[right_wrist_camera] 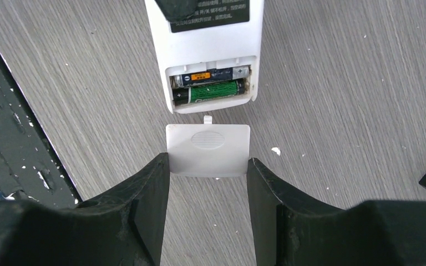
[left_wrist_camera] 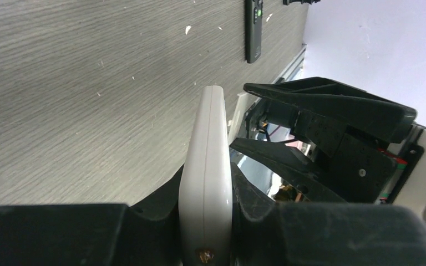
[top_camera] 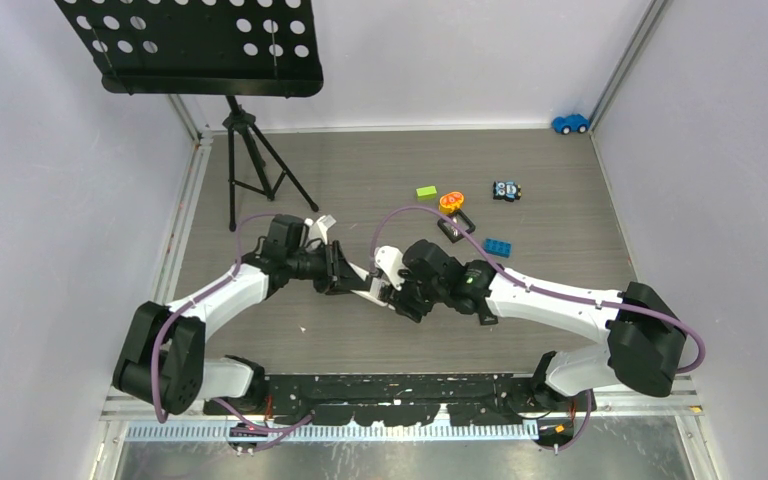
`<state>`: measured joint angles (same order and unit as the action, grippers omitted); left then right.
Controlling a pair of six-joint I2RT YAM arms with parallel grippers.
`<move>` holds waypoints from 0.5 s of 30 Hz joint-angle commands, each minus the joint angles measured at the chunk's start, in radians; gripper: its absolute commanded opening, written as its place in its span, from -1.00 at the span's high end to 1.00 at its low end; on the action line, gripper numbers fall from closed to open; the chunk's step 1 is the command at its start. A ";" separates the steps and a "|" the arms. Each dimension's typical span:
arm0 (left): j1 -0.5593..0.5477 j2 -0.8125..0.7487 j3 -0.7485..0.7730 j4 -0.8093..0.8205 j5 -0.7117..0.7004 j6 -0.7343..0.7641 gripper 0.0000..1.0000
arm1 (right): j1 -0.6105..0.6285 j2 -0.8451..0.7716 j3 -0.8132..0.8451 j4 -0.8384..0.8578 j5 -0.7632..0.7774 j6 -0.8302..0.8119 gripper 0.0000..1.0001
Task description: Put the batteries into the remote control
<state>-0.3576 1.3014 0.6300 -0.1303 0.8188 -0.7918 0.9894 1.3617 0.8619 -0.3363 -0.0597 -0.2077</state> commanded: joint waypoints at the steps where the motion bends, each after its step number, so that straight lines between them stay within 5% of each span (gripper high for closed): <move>1: -0.030 -0.004 0.014 0.005 0.009 0.040 1.00 | 0.007 -0.023 0.047 0.053 0.016 -0.006 0.21; 15: -0.051 -0.014 0.023 -0.006 0.014 0.054 1.00 | 0.016 0.001 0.074 0.064 -0.036 -0.009 0.20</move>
<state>-0.4049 1.3014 0.6300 -0.1398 0.8085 -0.7509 0.9955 1.3617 0.8936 -0.3107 -0.0742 -0.2081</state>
